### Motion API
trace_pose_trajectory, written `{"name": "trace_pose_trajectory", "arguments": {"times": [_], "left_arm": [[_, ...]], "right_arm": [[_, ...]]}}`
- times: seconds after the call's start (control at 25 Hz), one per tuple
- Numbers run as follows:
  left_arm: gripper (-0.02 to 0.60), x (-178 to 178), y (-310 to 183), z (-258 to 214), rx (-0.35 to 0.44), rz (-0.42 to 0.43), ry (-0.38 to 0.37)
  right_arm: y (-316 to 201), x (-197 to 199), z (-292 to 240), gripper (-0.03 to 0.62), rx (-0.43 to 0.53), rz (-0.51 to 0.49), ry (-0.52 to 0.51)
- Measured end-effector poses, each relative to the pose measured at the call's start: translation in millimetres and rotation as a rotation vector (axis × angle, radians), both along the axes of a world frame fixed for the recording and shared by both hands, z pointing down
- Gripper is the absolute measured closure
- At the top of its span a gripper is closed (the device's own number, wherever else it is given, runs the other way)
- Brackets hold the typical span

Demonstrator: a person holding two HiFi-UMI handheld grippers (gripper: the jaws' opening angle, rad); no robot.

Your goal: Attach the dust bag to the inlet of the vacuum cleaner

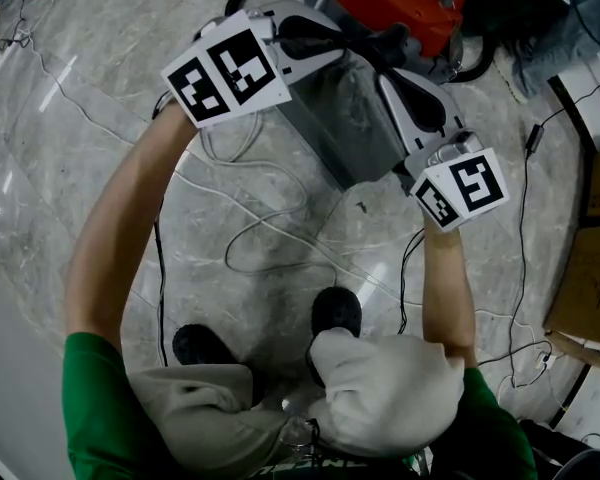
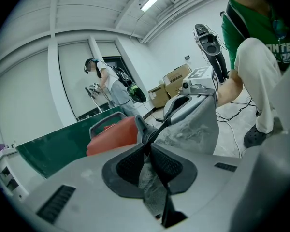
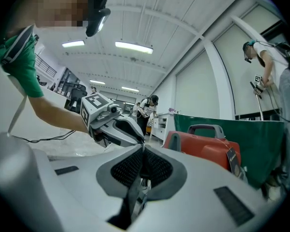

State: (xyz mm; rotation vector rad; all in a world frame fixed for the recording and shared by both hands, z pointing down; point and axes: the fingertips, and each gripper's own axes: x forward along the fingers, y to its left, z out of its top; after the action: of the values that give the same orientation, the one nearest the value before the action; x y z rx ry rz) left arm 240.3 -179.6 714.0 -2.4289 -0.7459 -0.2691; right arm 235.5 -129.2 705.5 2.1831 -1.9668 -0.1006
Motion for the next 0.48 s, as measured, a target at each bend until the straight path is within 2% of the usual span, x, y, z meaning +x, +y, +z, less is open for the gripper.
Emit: {"name": "trace_pose_trajectory", "arguments": {"times": [0.48], "left_arm": [[0.546,19,5,-2,0.004,-0.017,0.014]], "right_arm": [[5,18,-2,0.579,0.024,0.018,-0.051]]}}
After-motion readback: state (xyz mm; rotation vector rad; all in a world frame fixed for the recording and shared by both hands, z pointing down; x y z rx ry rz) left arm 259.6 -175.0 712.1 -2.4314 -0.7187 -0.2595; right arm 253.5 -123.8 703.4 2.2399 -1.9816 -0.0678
